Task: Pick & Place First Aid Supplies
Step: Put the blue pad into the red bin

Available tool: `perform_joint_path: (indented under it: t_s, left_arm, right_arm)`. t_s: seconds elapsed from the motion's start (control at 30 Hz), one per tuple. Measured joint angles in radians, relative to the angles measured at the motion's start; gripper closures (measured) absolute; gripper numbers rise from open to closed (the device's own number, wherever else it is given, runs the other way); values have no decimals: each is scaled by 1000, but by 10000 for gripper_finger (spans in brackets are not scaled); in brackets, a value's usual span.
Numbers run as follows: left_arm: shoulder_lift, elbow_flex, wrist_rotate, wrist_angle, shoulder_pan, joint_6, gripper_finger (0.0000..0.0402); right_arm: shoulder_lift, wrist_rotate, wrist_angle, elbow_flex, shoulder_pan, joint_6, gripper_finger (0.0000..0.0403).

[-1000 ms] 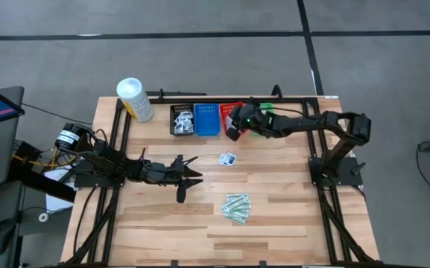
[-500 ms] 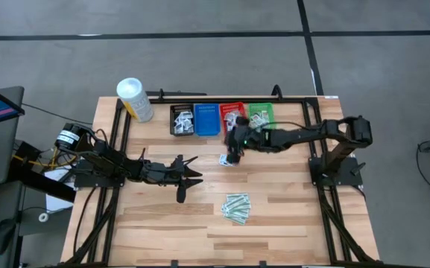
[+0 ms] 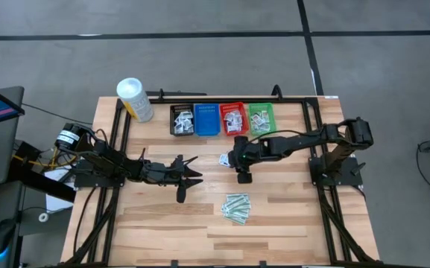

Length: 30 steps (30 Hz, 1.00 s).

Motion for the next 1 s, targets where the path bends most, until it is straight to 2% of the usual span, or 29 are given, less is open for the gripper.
perform_joint_path:
  t_s: [0.17, 0.37, 0.53, 0.77, 0.87, 1.0]
  left_arm:
    - [0, 0, 0, 1, 0, 0, 289]
    - [0, 0, 0, 4, 0, 0, 289]
    - [0, 0, 0, 4, 0, -4, 289]
    - [0, 0, 0, 4, 0, -4, 289]
    - [0, 0, 0, 4, 0, -4, 289]
    - [0, 0, 0, 4, 0, -4, 289]
  right_arm:
    - [8, 1, 11, 0, -1, 3, 264]
    - [114, 4, 60, 1, -2, -33, 270]
    - [182, 63, 64, 11, -24, -26, 271]
    - [198, 15, 60, 12, -67, -5, 272]
    - [200, -32, 56, 12, -78, -5, 285]
    - [201, -50, 53, 11, -80, -5, 324]
